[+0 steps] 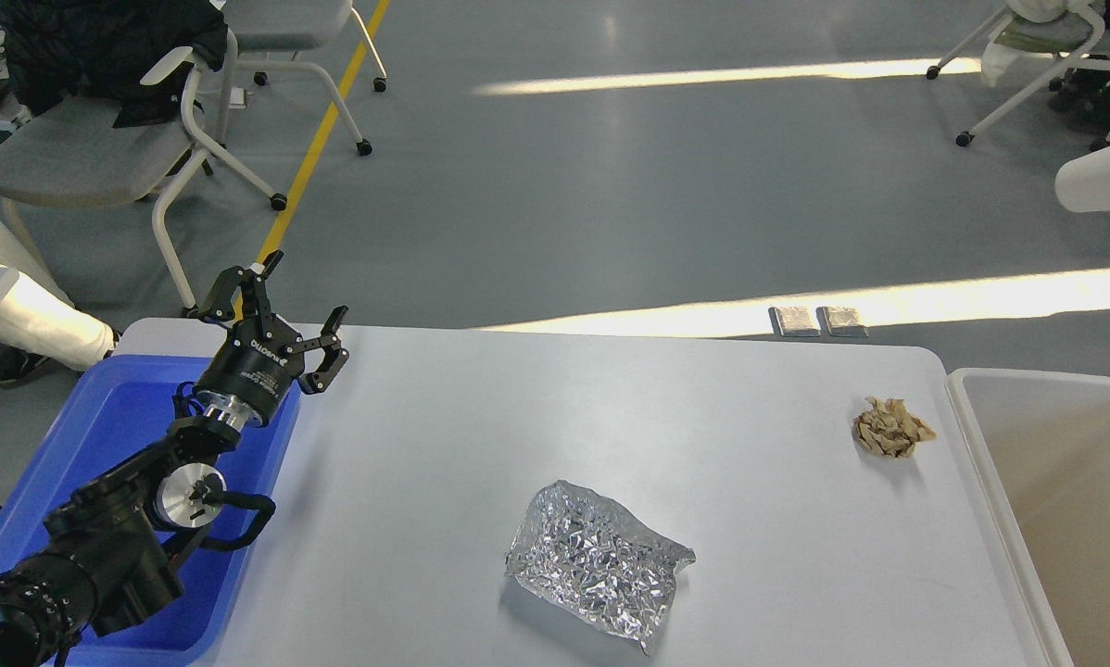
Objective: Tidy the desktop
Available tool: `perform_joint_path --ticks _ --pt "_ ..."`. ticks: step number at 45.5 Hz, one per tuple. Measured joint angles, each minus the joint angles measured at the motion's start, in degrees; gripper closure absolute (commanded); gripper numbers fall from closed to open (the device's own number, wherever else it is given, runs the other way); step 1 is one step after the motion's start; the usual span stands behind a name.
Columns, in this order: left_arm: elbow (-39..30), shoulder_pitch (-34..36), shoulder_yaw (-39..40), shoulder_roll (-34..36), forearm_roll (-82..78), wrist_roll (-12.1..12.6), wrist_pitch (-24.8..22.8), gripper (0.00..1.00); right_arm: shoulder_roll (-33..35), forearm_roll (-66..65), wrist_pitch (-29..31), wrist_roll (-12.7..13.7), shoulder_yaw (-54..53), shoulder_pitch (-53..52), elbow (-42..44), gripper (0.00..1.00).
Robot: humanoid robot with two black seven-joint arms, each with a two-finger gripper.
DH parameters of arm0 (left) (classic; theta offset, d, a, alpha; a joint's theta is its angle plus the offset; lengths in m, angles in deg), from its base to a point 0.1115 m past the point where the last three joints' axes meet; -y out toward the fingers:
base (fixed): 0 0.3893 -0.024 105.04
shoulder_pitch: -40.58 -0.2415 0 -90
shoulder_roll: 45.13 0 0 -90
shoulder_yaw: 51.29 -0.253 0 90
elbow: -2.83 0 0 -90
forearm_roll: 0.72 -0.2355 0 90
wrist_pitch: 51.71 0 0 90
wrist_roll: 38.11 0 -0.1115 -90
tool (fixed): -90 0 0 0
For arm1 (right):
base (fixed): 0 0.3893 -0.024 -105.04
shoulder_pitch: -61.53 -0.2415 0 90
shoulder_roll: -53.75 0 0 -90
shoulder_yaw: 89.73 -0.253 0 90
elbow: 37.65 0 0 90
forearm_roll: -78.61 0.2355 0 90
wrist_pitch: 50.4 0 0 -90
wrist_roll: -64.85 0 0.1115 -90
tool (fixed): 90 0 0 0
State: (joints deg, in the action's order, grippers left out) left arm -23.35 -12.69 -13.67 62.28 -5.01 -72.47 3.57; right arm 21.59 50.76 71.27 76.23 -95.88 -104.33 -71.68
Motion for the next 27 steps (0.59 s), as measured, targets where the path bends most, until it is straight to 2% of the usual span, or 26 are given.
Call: perform_joint_path --ticks 12,22,27 --pt "0.0 0.0 0.0 0.0 0.0 0.0 0.0 0.00 -1.0 9.9 -5.2 0.0 0.1 9.1 11.7 1.00" --pt "0.0 0.0 0.0 0.0 0.0 0.0 0.0 0.00 -4.4 20.2 -14.7 0.0 -0.2 18.7 15.4 1.00" --pt "0.0 0.0 0.0 0.0 0.0 0.0 0.0 0.00 -8.4 25.2 -18.5 0.1 -0.4 22.8 19.4 1.00"
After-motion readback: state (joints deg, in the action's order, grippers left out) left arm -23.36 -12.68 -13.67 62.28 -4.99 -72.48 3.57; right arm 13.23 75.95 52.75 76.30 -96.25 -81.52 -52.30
